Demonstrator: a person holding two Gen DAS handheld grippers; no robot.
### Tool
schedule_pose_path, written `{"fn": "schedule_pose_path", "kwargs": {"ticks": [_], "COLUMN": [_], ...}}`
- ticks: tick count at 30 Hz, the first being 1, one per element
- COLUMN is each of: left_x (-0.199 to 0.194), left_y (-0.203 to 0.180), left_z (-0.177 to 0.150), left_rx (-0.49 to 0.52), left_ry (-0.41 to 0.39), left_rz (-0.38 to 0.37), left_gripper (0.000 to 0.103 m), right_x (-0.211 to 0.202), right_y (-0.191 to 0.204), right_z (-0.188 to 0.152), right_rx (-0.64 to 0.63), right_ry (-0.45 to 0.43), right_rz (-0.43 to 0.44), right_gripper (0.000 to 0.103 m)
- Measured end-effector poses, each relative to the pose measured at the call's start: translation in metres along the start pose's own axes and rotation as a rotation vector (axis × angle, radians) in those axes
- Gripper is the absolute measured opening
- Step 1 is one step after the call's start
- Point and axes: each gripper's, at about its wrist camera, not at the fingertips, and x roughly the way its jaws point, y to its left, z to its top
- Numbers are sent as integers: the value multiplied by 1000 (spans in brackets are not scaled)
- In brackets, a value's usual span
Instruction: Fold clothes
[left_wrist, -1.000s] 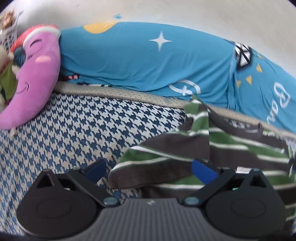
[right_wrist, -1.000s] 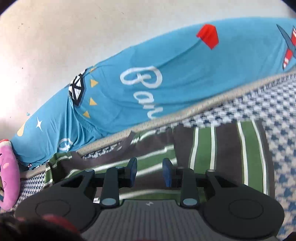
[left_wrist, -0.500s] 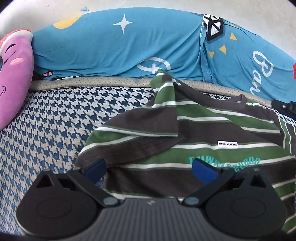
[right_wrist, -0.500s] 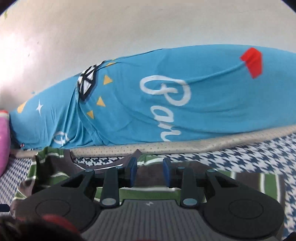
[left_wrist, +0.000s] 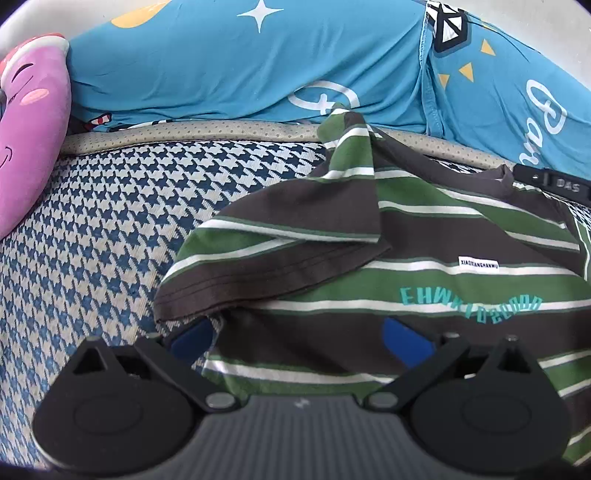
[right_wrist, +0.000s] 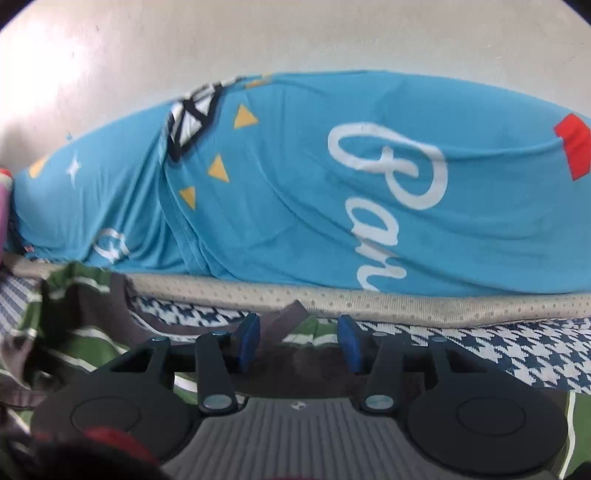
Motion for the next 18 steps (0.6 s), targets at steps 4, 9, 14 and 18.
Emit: {"fn": "schedule_pose_path", "kwargs": {"ticks": [4, 9, 14, 18], "left_x": [0, 3, 6, 8], "left_y": [-5, -8, -9, -8], "left_z": [-2, -4, -7, -7], "left_rx": [23, 33, 34, 33], "left_ry": [-1, 2, 9, 13], "left_rz": [2, 12, 24, 42], "left_gripper": [103, 103, 103, 103], "right_x": [6, 6, -8, 2], "right_y": [8, 13, 6, 1], "right_z": [-4, -4, 5, 8], "right_rx": [-61, -86, 16, 41], "right_ry": [-6, -26, -154, -80], "right_rz": [-28, -60, -128, -80], "right_gripper": [31, 7, 6, 10]}}
